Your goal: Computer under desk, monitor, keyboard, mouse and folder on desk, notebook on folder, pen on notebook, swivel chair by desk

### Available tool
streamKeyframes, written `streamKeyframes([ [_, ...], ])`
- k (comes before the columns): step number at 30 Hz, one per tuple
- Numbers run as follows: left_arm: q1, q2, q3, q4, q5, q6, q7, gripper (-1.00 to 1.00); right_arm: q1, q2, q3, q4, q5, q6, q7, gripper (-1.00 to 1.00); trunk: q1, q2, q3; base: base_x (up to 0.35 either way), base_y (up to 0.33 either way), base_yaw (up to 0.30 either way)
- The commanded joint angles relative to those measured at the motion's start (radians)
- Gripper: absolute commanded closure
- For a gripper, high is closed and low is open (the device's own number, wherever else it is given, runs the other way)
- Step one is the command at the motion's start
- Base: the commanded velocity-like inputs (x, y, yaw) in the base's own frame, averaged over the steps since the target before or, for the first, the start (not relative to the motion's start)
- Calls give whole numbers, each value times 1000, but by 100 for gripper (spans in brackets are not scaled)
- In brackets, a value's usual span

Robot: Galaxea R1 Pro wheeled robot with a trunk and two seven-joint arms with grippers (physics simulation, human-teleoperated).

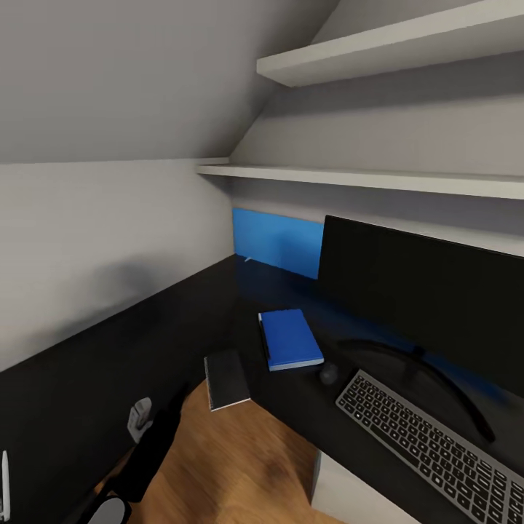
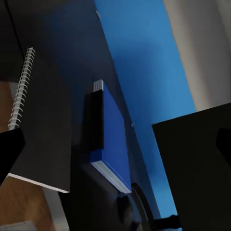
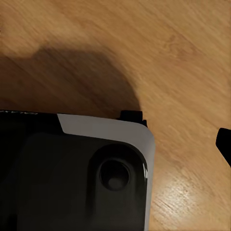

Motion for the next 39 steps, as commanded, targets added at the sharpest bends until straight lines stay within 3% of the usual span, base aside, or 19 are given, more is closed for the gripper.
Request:
streamKeyframes([
  [1,1,-2,-5,2,10,-3,-3,-100,0,-1,7,-1,-10,-3,0,-100,0,0,-1,0,0,10],
  [12,6,-18,-24,43,10,-9,-2,-100,0,-1,8,1,-10,-6,0,-100,0,0,-1,0,0,3],
  [23,7,-52,-32,117,1,-11,-19,-100,0,-1,9,1,-10,-6,0,-100,0,0,-1,0,0,0],
  [33,6,-63,-32,127,1,-12,-20,-100,0,-1,9,1,-9,-7,0,-100,38,-70,-32,0,0,0],
  [39,3,-101,-23,168,0,-18,-15,-100,0,-1,9,1,-9,-8,0,-100,61,-112,-51,0,0,0],
])
